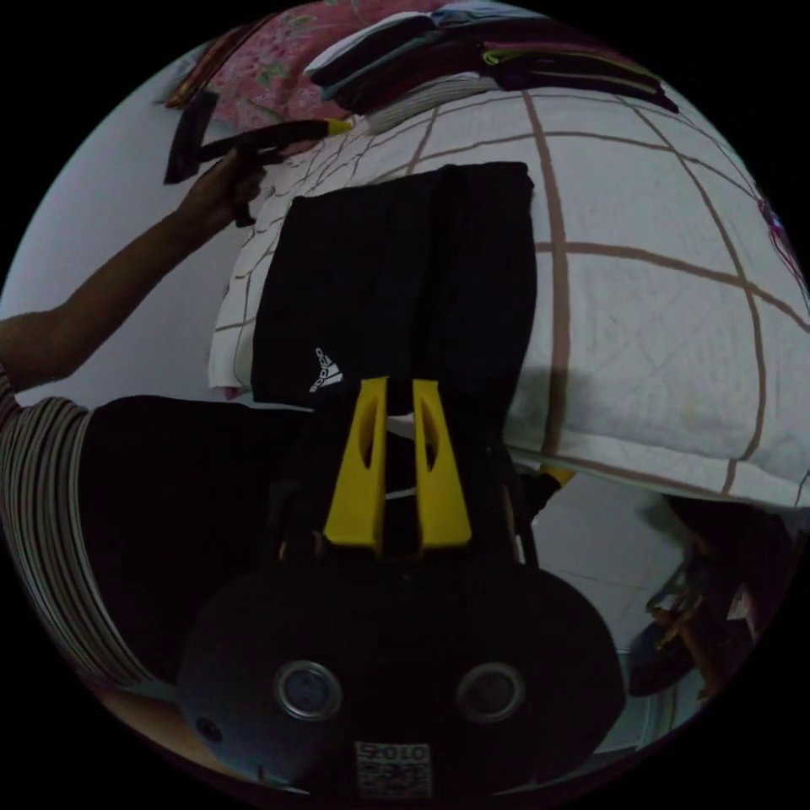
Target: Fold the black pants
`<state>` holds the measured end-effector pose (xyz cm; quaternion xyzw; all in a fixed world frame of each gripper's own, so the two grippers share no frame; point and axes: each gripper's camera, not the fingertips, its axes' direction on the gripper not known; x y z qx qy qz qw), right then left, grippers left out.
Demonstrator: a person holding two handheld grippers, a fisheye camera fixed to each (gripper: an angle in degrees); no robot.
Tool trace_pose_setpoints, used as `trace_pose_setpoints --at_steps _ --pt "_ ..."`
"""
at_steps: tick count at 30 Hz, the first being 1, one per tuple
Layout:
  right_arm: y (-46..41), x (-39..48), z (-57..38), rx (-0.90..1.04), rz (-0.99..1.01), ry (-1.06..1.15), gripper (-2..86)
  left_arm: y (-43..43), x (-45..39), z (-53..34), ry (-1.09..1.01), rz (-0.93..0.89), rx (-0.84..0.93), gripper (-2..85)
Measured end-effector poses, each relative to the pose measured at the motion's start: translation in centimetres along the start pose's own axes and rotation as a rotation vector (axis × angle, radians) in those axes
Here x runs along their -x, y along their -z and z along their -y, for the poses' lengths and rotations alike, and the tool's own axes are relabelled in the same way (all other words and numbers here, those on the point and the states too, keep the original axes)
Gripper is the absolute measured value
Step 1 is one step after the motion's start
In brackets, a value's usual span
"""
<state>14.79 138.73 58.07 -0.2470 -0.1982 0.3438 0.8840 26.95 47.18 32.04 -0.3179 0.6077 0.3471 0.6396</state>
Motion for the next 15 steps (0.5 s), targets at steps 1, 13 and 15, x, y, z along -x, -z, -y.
trace_pose_setpoints --at_steps 1,13,15 --pt "0.5 -0.4 -1.0 -0.013 -0.016 -0.005 5.7 1.2 0.1 -1.1 0.029 0.022 -0.038 -0.1" --pt "1.3 0.9 -4.0 -0.136 -0.046 0.322 6.1 -1.7 -4.2 -8.0 0.051 0.066 0.05 -0.3" --pt "-0.3 0.6 -3.8 -0.071 -0.107 0.339 6.2 -3.3 -3.9 -7.4 0.07 0.101 0.092 -0.3"
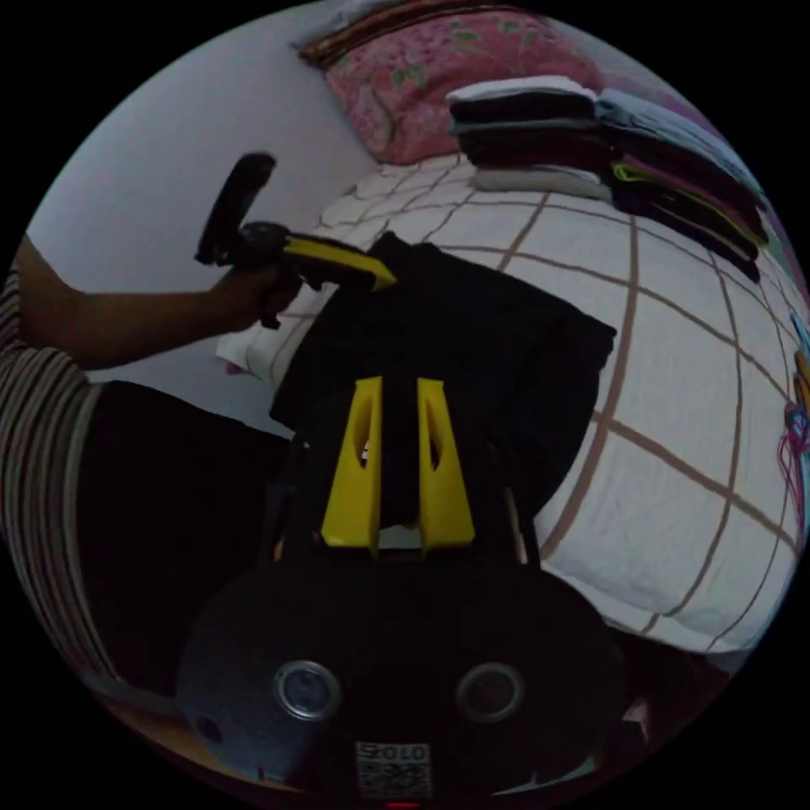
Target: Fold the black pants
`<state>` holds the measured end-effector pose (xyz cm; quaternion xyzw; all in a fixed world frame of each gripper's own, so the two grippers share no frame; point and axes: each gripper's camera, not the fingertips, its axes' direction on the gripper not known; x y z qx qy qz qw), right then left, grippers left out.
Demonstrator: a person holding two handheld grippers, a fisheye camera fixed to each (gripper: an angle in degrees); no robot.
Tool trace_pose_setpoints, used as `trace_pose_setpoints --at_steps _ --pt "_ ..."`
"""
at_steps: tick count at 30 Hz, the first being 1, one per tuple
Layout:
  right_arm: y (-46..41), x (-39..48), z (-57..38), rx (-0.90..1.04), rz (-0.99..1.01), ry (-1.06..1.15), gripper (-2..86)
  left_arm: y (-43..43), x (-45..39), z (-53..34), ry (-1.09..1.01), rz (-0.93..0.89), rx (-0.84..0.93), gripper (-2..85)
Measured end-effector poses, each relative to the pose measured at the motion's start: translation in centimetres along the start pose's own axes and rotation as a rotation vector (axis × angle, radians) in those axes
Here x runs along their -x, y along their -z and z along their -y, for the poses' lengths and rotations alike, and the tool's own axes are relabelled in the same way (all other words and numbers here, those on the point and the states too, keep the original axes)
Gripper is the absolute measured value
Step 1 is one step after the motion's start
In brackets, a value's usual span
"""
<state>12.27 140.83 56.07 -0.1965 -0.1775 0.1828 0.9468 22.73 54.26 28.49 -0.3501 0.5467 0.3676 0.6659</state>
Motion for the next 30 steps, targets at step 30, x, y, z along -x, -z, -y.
trace_pose_setpoints --at_steps 30 --pt "-5.2 -7.0 -13.2 0.179 0.081 -0.371 4.7 -3.7 -14.9 -7.5 -0.428 -0.063 -0.094 9.3"
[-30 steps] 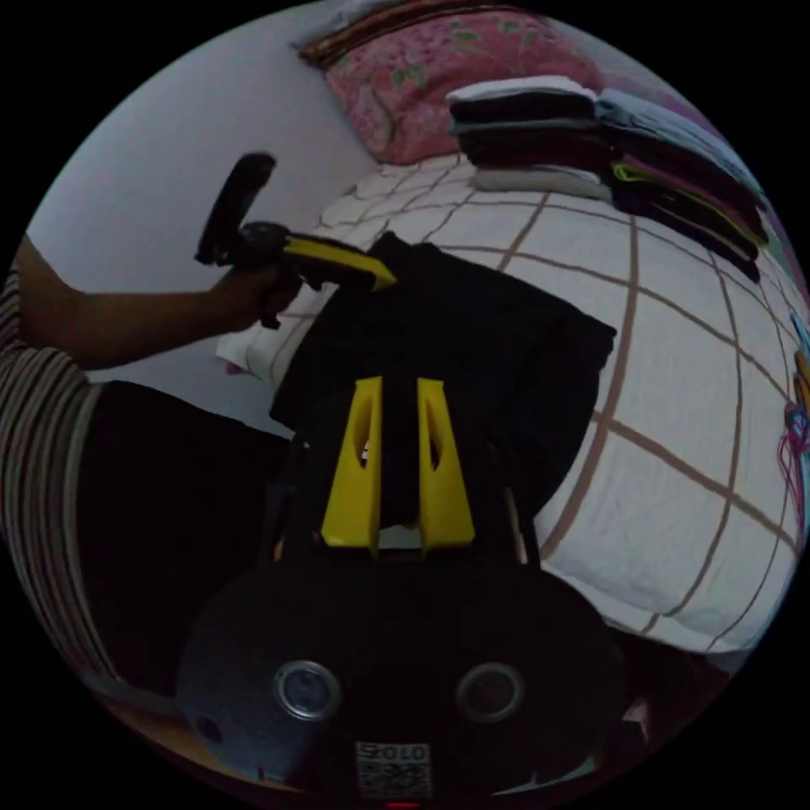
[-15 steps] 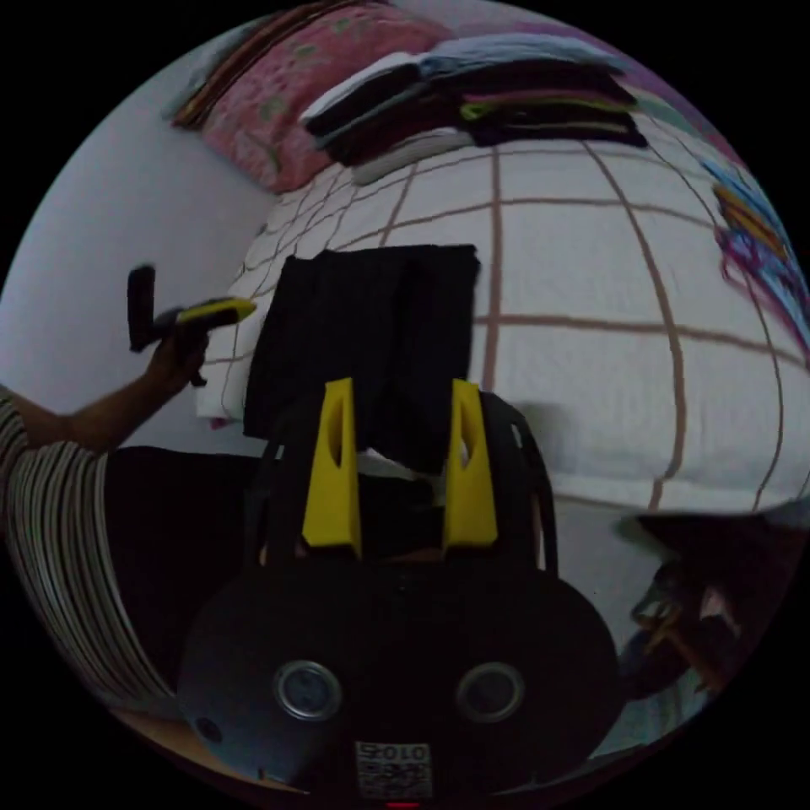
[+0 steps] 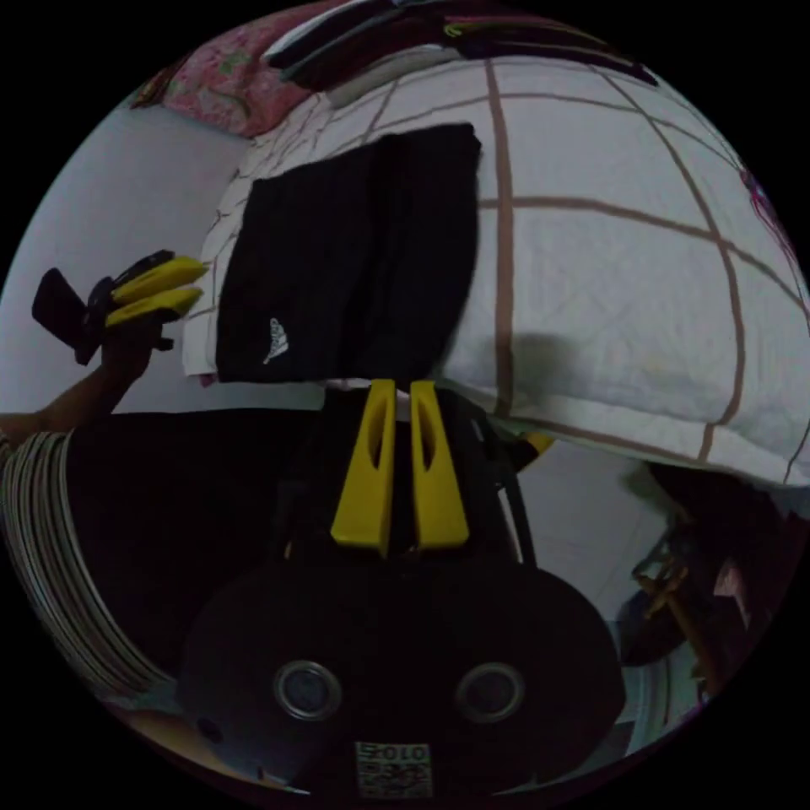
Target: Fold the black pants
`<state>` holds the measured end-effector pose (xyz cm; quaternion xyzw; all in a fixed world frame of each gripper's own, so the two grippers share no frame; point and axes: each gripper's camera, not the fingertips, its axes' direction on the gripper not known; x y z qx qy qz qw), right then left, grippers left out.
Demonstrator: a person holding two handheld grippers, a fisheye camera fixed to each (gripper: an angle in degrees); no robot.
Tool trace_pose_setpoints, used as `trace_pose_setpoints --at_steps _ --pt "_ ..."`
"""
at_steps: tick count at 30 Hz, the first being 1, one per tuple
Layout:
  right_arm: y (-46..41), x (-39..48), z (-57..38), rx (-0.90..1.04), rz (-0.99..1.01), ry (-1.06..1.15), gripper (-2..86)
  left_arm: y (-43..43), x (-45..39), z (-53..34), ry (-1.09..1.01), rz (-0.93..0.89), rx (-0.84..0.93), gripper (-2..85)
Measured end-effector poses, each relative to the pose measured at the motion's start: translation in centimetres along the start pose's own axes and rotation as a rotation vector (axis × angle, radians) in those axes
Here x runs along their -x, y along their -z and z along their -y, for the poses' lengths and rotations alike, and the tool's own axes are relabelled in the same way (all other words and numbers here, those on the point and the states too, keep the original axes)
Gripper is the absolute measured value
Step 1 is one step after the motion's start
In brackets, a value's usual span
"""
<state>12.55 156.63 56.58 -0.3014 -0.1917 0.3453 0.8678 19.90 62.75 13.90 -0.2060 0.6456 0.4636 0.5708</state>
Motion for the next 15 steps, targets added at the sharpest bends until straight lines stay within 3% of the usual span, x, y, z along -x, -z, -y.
trace_pose_setpoints --at_steps 5,15 --pt "1.4 0.1 0.4 -0.073 0.122 0.025 3.7 -5.0 -5.4 2.1 -0.218 -0.031 0.143 19.0" --pt "2.1 0.3 3.5 -0.12 0.252 0.044 3.2 -9.5 -10.5 0.8 -0.151 0.177 0.215 16.1"
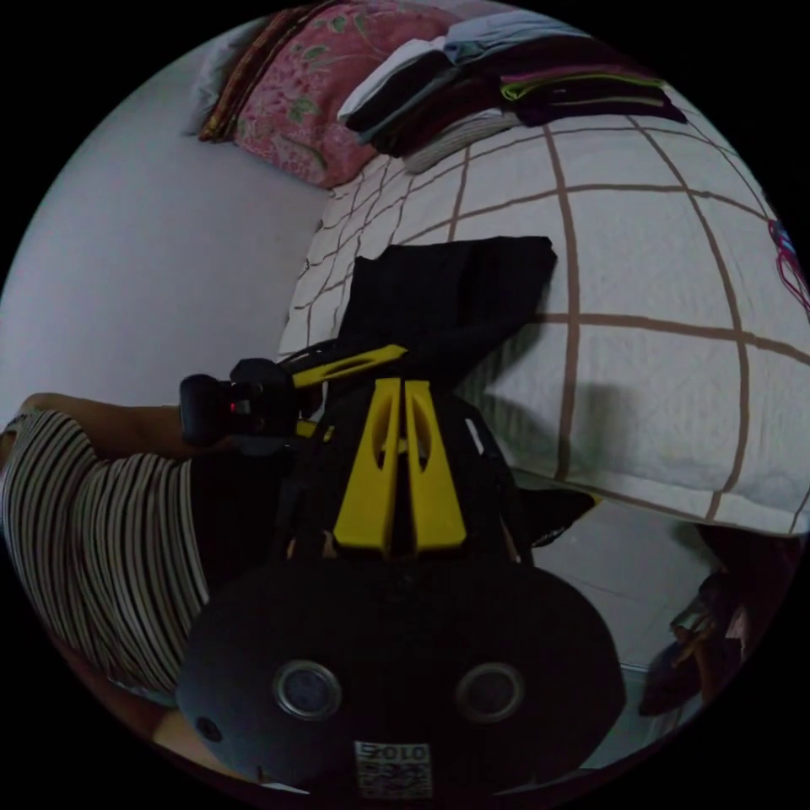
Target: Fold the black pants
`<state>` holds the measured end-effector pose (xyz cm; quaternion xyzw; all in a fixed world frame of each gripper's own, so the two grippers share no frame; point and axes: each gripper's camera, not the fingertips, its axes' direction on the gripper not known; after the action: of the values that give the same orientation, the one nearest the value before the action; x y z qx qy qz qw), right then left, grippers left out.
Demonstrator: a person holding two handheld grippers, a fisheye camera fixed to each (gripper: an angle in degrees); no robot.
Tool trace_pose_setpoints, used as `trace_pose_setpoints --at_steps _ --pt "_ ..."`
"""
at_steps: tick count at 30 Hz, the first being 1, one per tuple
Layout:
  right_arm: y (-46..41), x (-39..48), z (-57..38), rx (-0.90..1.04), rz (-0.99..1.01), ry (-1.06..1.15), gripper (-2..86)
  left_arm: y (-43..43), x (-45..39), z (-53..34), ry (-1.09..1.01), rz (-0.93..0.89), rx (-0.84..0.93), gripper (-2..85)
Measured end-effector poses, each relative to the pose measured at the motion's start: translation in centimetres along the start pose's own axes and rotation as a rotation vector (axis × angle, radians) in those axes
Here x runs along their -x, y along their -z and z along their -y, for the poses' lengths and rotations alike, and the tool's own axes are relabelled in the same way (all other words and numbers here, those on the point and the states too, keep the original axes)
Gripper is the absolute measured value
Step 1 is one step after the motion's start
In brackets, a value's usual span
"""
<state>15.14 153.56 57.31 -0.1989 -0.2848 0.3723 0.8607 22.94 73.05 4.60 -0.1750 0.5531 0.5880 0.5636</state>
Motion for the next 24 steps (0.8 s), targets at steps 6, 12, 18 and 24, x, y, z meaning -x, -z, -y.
trace_pose_setpoints --at_steps 6,12,18,24 --pt "-0.7 -0.9 1.4 0.011 -0.002 -0.031 3.8 -2.0 -1.1 -0.8 0.134 -0.014 0.032 11.0" --pt "-0.7 -3.2 2.1 0.01 0.073 -0.076 21.1 -2.6 -1.3 -4.0 0.258 -0.047 0.008 8.1" --pt "-4.3 -6.2 4.7 0.053 0.372 -0.267 21.7 -3.2 -2.8 -7.0 0.285 0.019 0.002 7.2" --pt "-8.1 -7.0 9.5 0.11 0.383 -0.423 17.3 -4.5 -3.8 -10.5 0.269 0.064 0.016 7.5"
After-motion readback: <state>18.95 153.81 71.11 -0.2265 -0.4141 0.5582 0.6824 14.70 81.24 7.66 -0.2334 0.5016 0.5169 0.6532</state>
